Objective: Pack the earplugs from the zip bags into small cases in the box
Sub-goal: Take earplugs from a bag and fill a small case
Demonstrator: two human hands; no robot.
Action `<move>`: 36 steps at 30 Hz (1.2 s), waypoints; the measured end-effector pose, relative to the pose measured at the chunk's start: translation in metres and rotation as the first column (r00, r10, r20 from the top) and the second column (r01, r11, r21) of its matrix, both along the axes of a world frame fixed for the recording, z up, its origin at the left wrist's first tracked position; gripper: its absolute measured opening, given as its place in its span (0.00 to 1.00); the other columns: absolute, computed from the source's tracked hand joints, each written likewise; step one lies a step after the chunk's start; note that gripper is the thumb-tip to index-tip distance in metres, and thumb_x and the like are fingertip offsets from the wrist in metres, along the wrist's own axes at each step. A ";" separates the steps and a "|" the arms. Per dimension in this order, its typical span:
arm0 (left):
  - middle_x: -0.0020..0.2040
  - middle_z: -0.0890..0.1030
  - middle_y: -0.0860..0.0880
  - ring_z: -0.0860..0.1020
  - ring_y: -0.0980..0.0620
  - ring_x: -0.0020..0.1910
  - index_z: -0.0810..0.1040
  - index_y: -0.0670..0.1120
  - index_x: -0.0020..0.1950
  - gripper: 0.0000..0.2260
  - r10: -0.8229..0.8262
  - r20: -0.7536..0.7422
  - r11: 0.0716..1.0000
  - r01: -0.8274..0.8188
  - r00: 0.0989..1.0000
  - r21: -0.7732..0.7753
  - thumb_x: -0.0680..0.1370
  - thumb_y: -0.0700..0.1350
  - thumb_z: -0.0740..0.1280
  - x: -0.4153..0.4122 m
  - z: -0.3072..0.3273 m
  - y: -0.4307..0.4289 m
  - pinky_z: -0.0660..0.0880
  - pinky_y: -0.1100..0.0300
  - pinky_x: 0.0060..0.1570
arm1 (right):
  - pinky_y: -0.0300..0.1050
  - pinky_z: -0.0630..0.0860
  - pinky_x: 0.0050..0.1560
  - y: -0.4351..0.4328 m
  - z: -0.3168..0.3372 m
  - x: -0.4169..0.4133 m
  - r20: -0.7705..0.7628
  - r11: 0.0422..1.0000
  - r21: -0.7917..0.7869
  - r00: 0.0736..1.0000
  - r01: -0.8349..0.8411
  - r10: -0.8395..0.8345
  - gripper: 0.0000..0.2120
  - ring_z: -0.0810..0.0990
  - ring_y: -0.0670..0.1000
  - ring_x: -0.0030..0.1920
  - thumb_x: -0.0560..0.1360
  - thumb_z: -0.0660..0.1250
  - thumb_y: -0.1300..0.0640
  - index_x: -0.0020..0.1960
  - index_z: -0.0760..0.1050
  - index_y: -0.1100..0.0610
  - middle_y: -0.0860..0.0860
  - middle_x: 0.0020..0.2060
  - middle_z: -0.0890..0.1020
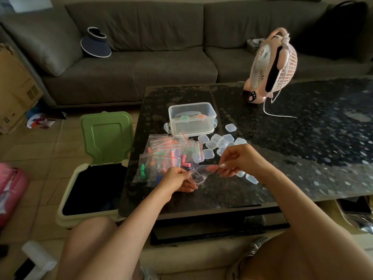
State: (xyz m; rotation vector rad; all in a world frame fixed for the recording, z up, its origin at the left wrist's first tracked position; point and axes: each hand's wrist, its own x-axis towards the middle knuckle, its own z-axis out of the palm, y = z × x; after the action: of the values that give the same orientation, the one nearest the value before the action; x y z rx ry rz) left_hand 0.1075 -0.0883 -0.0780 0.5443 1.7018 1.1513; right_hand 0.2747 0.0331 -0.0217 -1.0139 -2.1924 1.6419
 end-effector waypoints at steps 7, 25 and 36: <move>0.36 0.81 0.42 0.82 0.53 0.29 0.75 0.38 0.43 0.09 0.003 -0.006 1.000 -0.004 1.000 -0.026 0.81 0.39 0.61 0.001 0.002 0.002 0.80 0.63 0.32 | 0.39 0.79 0.31 0.000 0.000 -0.005 -0.054 0.992 0.028 0.991 0.126 -0.124 0.04 0.83 0.51 0.29 0.71 0.69 0.71 0.40 0.76 0.65 0.54 0.29 0.83; 0.37 0.81 0.42 0.81 0.54 0.27 0.74 0.34 0.55 0.10 0.060 0.062 0.998 -0.060 0.996 -0.013 0.80 0.40 0.61 0.003 0.006 -0.001 0.78 0.64 0.27 | 0.45 0.81 0.38 -0.003 -0.001 -0.008 0.061 0.969 0.222 0.990 0.109 -0.126 0.08 0.81 0.52 0.32 0.71 0.73 0.63 0.48 0.78 0.57 0.55 0.36 0.84; 0.36 0.81 0.42 0.81 0.55 0.28 0.75 0.38 0.44 0.10 0.036 0.025 0.999 -0.036 0.999 -0.008 0.81 0.42 0.61 0.003 0.003 0.000 0.79 0.65 0.30 | 0.34 0.74 0.27 -0.008 -0.004 -0.017 -0.090 0.950 0.253 0.982 0.184 -0.167 0.07 0.75 0.42 0.23 0.70 0.72 0.66 0.36 0.79 0.58 0.53 0.28 0.80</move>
State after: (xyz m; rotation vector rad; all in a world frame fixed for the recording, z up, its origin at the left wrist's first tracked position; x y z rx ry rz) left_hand 0.1104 -0.0878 -0.0753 0.4947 1.7001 1.1719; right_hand 0.2582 0.0249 -0.0255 -1.0279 -2.1338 1.2528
